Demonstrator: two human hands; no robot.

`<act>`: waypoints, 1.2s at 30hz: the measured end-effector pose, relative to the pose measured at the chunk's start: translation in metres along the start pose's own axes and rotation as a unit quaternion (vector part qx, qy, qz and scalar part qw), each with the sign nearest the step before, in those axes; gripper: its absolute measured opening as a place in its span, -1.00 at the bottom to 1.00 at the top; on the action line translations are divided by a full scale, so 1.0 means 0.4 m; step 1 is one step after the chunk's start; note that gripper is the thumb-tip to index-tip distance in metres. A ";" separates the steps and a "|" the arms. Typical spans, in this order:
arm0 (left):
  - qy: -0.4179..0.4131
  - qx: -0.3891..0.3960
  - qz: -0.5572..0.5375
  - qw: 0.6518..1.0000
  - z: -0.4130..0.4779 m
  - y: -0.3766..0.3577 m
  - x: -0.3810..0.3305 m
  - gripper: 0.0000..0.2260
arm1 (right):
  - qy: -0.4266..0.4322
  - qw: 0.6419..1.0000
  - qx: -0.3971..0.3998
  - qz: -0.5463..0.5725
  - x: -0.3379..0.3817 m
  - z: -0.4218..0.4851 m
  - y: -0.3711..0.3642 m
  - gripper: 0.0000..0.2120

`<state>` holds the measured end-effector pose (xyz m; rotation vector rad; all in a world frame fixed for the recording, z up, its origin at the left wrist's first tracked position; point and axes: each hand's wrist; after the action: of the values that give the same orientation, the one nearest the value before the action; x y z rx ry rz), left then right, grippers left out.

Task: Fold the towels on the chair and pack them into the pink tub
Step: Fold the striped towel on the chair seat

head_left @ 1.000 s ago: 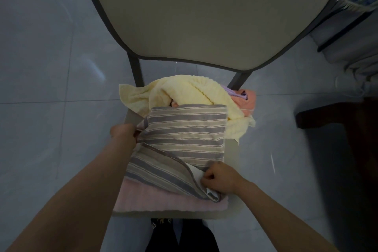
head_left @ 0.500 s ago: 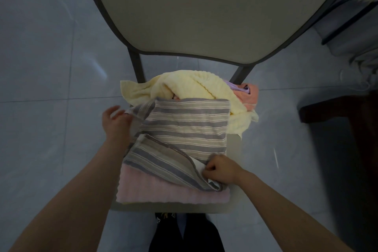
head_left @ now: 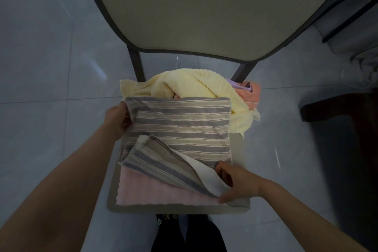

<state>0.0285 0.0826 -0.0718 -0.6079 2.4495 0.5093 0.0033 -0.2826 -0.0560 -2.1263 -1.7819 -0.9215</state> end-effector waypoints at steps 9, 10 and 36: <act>0.097 0.052 -0.111 0.988 -0.031 0.093 -0.050 -0.91 | 0.019 1.000 -0.011 0.019 -0.022 0.007 -0.008 -0.66; 0.089 0.053 -0.024 0.994 -0.040 0.085 -0.045 -0.87 | 0.021 1.000 -0.015 0.009 -0.021 0.008 -0.009 -0.66; -0.060 0.322 -0.012 0.945 -0.149 0.214 0.048 -0.40 | 0.098 0.916 -0.147 0.360 0.086 -0.109 0.219 -0.52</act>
<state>-0.0557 0.1192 -0.0184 -0.3149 2.2949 -0.2644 0.0743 -0.2993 0.0177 -2.4659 -0.6796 -1.1600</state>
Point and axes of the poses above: each hand's wrist, its own z-axis towards the middle knuckle, its own y-axis out of the back of the hand, x = y × z, and after that the axes turned 8 degrees about z, right-handed
